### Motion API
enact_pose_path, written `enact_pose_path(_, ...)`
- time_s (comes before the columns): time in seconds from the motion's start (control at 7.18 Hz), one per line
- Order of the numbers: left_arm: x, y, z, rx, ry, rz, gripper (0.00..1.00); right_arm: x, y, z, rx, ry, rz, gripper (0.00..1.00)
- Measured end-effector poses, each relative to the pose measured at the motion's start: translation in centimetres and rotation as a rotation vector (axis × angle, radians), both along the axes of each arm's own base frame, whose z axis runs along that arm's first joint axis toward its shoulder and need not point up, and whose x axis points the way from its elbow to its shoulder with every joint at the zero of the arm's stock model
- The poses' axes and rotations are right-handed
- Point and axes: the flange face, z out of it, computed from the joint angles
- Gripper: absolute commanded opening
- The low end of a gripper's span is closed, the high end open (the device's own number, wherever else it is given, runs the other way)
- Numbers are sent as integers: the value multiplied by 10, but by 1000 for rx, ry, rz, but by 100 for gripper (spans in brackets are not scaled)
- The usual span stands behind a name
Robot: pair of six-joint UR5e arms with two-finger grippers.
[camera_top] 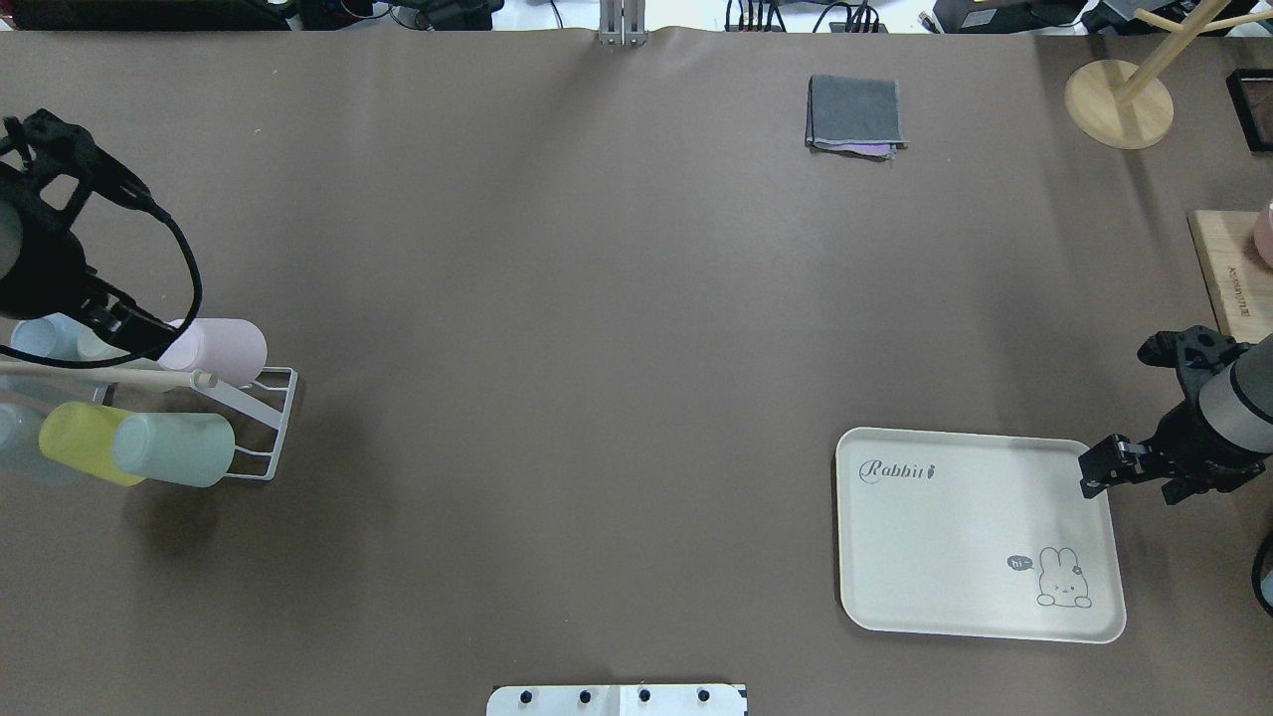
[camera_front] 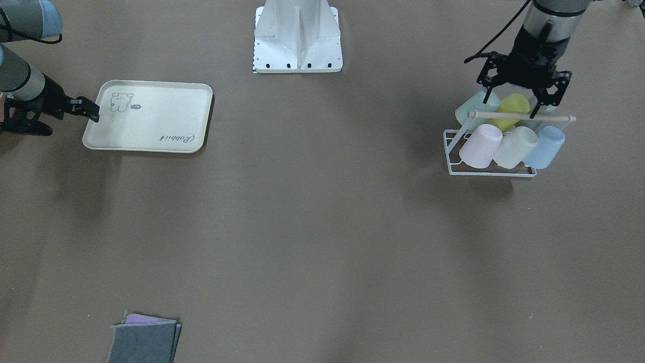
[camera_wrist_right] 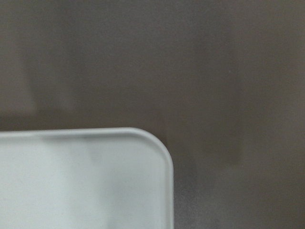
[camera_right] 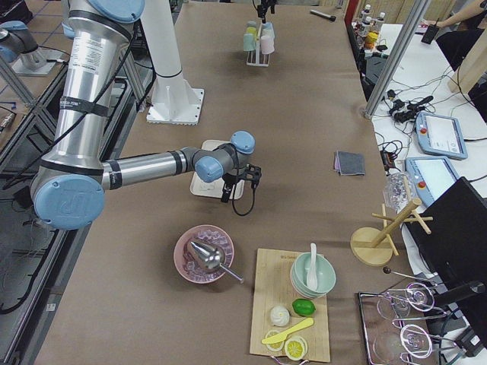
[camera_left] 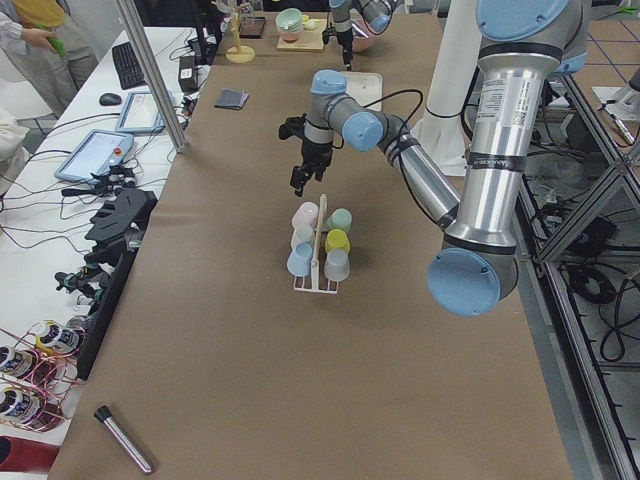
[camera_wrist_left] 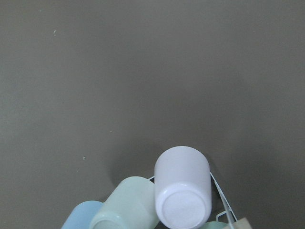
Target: Pick up and place green cup on tray
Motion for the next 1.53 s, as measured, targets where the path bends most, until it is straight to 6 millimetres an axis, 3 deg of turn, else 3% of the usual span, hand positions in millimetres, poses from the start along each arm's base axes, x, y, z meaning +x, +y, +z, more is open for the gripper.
enact_pose_path(0.56, 39, 34, -11, 58, -17, 88, 97, -7, 8, 13, 0, -2, -15, 79)
enact_pose_path(0.97, 72, 60, -10, 108, -73, 147, 97, -8, 13, 20, -3, 3, -25, 56)
enact_pose_path(1.25, 95, 84, -9, 146, -140, 194, 97, -10, 15, 27, -2, 4, -29, 49)
enact_pose_path(1.53, 105, 99, -15, 197, -205, 254, 97, -14, 16, 32, -1, 9, -32, 44)
